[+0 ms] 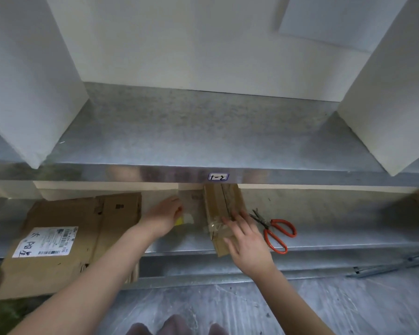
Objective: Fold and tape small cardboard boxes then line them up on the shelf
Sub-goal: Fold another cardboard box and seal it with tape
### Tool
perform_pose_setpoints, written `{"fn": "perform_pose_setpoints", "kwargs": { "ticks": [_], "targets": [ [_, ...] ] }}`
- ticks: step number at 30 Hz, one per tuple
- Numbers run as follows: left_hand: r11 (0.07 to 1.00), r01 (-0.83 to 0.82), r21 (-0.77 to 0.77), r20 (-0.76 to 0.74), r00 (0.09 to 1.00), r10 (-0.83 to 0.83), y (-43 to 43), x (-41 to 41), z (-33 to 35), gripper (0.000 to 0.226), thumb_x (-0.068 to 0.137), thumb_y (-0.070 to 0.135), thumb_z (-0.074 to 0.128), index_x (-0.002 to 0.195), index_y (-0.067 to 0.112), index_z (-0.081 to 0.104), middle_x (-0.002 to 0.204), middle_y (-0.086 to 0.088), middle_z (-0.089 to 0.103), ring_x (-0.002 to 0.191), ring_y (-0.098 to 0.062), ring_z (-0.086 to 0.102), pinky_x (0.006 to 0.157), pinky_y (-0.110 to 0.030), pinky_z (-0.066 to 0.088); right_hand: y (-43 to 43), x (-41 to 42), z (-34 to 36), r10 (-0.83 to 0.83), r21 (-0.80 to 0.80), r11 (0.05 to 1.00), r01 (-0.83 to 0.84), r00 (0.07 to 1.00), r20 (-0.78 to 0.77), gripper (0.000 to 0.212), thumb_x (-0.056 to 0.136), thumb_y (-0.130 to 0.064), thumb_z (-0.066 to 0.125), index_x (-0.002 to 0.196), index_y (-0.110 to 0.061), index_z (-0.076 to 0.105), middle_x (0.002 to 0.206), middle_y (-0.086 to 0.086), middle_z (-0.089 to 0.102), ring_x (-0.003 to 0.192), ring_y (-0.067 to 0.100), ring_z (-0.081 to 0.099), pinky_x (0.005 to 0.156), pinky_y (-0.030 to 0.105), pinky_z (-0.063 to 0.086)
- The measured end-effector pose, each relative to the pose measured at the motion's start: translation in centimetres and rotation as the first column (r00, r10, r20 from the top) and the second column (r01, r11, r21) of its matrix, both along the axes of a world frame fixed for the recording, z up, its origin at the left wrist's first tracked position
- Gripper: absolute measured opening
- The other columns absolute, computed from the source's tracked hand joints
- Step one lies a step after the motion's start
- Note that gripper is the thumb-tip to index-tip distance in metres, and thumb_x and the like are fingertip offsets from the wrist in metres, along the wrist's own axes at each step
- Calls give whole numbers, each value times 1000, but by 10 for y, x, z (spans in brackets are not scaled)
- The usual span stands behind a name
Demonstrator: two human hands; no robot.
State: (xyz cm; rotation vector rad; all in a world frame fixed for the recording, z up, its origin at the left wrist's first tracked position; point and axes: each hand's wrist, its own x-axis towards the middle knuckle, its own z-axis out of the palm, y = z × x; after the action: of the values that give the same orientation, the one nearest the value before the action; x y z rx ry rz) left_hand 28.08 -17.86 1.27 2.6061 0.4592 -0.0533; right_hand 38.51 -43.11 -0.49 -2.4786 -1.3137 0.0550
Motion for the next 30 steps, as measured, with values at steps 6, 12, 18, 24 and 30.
{"fn": "perform_pose_setpoints", "kwargs": {
  "ticks": [6,12,18,24,30],
  "targets": [
    [997,36,-73,109,994,-28,-11,-17,15,10,97,20,54,100,12,58,107,1,51,94,-19,54,83,-32,44,19,-15,16,-37,53,998,33,997,69,39,96,-38,50,131,-23,58,136,3,56,141,30,35,119,50,22],
    [999,12,39,246,969,-21,-26,-43,24,11,95,26,57,97,16,59,108,3,53,92,-17,58,78,-35,48,46,-36,36,62,99,993,-70,995,78,45,93,-48,48,126,-19,61,126,3,62,133,28,45,107,39,43],
    [996,10,91,298,954,-37,-35,-72,31,13,95,26,57,99,14,61,108,0,57,98,-17,57,83,-31,47,75,-65,33,63,162,987,-17,956,-285,23,90,-38,63,104,-22,68,103,-3,68,96,12,60,81,24,46],
    [997,-20,-80,224,974,38,-35,-103,27,36,96,22,57,129,13,51,135,-1,40,123,-10,41,101,-10,25,89,-95,23,5,316,927,203,834,-551,5,89,-15,68,84,-17,65,81,-2,70,74,9,62,70,21,46],
    [874,-174,-453,40,976,215,-21,-132,17,77,85,24,74,148,25,30,135,2,48,119,-8,52,98,-12,39,95,-110,10,55,307,932,191,766,-641,12,92,-11,64,83,-15,59,86,1,73,80,14,68,78,33,53]
  ]
}}
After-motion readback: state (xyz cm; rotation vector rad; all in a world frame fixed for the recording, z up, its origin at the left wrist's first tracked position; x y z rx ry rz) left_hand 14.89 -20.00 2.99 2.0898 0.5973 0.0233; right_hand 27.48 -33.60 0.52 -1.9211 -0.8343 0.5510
